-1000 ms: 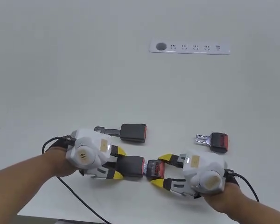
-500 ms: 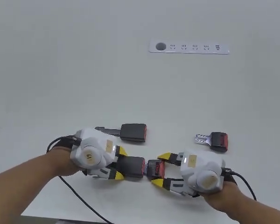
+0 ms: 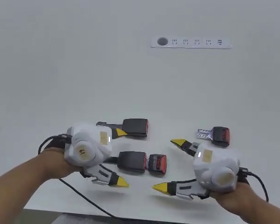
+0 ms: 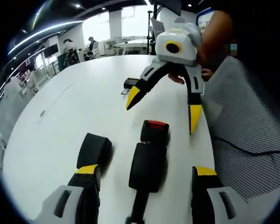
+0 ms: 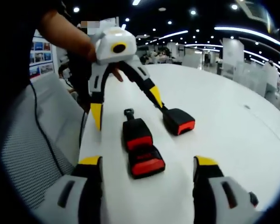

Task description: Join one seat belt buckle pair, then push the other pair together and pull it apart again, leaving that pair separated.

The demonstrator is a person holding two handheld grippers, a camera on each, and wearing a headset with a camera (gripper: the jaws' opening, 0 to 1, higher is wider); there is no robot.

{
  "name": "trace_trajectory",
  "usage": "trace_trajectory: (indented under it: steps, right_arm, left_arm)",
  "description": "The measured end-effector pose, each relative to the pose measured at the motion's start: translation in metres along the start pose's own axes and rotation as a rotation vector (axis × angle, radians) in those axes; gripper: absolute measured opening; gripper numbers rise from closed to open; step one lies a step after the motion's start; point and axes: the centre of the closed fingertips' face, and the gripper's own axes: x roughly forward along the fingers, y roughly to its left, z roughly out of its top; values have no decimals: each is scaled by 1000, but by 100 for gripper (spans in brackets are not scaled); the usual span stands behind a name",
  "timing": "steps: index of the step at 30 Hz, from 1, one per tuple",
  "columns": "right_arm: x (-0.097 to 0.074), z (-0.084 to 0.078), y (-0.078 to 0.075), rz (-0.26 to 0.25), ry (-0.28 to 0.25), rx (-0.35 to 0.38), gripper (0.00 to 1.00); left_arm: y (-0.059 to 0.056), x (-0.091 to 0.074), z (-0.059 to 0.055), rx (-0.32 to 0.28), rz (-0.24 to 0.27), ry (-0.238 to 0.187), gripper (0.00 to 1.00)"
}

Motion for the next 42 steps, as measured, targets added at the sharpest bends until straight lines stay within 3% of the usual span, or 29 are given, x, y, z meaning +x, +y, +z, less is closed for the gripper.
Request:
trace_trajectory:
  steps: [5, 9, 17, 23, 26, 28, 35, 37, 40, 42]
  right_arm:
    - [-18, -7, -25, -33, 5, 11, 82]
    - [-38, -18, -53, -70, 26, 34, 82]
    - [-68, -43, -91, -107, 84, 24, 79]
    - [-79, -59, -109, -94, 131, 22, 75]
    - [-80, -63, -114, -76, 138, 27, 73]
    - [-80, -66, -117, -69, 141, 28, 72]
    - [-76, -77, -123, -29, 190, -12, 64]
    - [-75, -83, -125, -21, 217, -30, 60]
    - [-74, -84, -126, -11, 221, -30, 59]
    - [-74, -82, -127, -10, 218, -41, 57]
  left_arm:
    - [19, -8, 5, 0, 54, -27, 84]
    - [35, -12, -1, 2, 77, -14, 84]
    - [68, -15, -3, -9, 99, -8, 83]
    - [75, -1, -6, -5, 72, 15, 81]
    - [79, 6, -6, 0, 55, 25, 79]
    - [82, 11, -9, 45, 50, 53, 76]
    - [86, 26, -6, 36, 19, 58, 72]
    - [86, 28, -5, 30, 8, 54, 69]
    - [84, 33, -7, 43, -11, 74, 60]
    - [82, 35, -5, 42, -26, 67, 60]
